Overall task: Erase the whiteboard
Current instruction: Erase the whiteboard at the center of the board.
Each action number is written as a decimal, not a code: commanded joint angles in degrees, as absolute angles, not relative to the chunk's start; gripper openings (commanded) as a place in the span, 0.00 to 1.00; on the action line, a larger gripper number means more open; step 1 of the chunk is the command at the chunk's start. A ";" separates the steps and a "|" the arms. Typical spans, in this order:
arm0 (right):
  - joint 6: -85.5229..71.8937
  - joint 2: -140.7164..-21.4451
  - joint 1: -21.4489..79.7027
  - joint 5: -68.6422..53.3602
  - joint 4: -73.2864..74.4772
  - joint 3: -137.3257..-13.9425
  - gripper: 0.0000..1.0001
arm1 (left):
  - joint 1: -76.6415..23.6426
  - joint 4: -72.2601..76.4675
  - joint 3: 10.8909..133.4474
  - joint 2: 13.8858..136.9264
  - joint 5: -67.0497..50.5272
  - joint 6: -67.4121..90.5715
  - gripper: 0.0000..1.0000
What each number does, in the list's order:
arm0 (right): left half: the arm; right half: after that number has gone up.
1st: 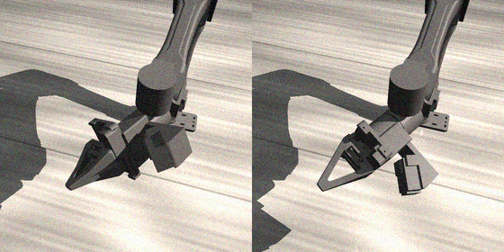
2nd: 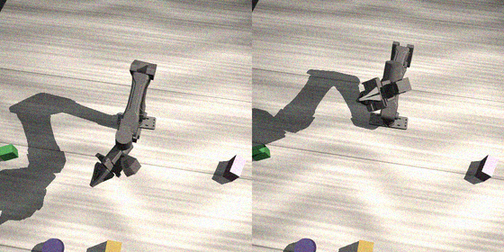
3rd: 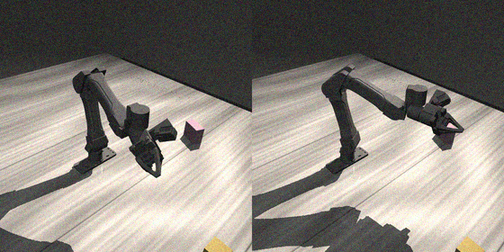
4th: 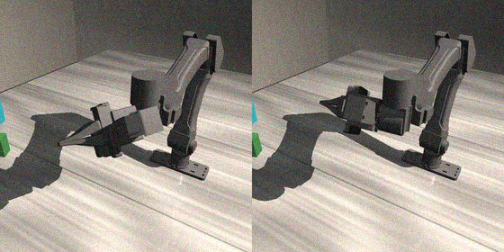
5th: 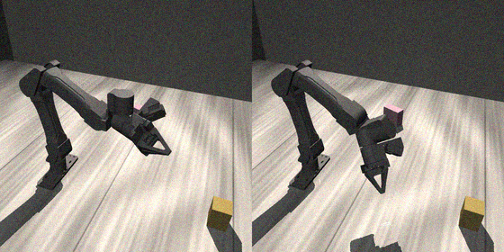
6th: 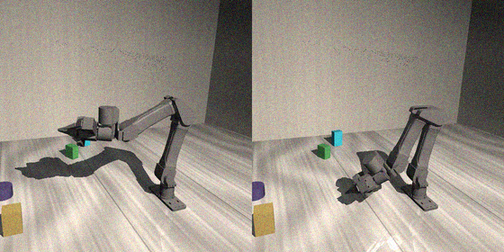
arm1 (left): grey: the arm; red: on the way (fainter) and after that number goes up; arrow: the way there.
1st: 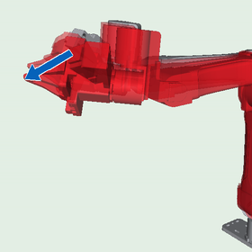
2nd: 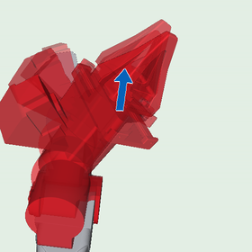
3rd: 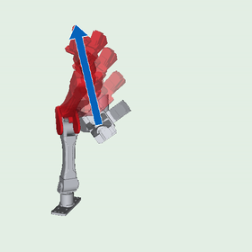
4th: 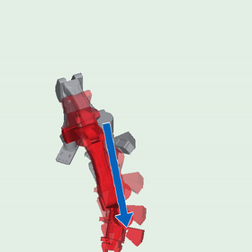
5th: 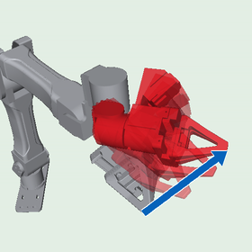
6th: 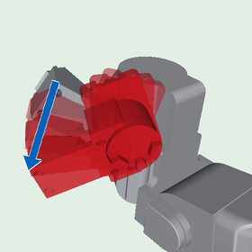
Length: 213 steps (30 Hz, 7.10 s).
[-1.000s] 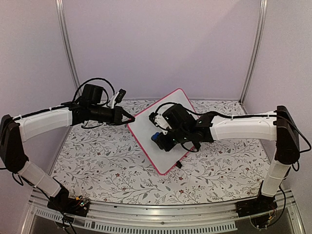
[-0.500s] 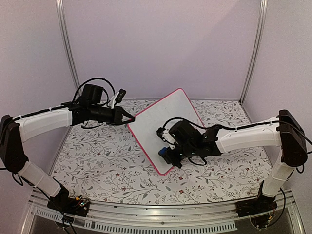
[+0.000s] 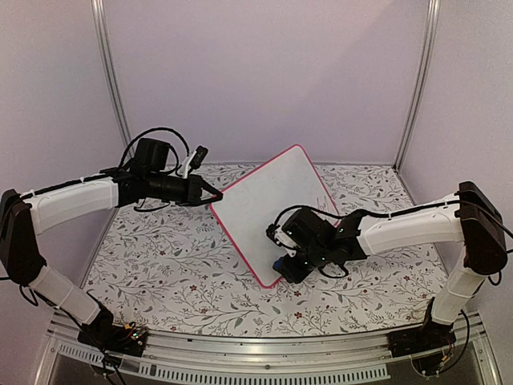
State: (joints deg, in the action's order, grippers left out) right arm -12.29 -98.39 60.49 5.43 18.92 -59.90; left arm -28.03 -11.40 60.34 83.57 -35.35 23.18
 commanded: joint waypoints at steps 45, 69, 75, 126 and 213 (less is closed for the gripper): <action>-11.88 -99.05 54.67 2.92 21.72 -63.23 0.00 | -28.97 -10.46 60.29 82.43 -37.28 21.59 0.00; -5.24 -96.97 51.87 7.52 28.61 -80.21 0.00 | -28.97 -10.38 60.21 82.95 -37.25 21.54 0.00; -4.60 -100.86 51.26 6.24 27.55 -80.37 0.00 | -29.03 -10.40 60.21 83.02 -37.19 21.55 0.00; -6.37 -104.80 50.06 4.11 27.26 -79.63 0.00 | -29.15 -10.42 60.29 82.65 -37.42 21.53 0.00; -6.34 -97.09 48.01 7.14 28.08 -72.18 0.00 | -29.18 -10.45 60.21 82.61 -37.36 21.56 0.00</action>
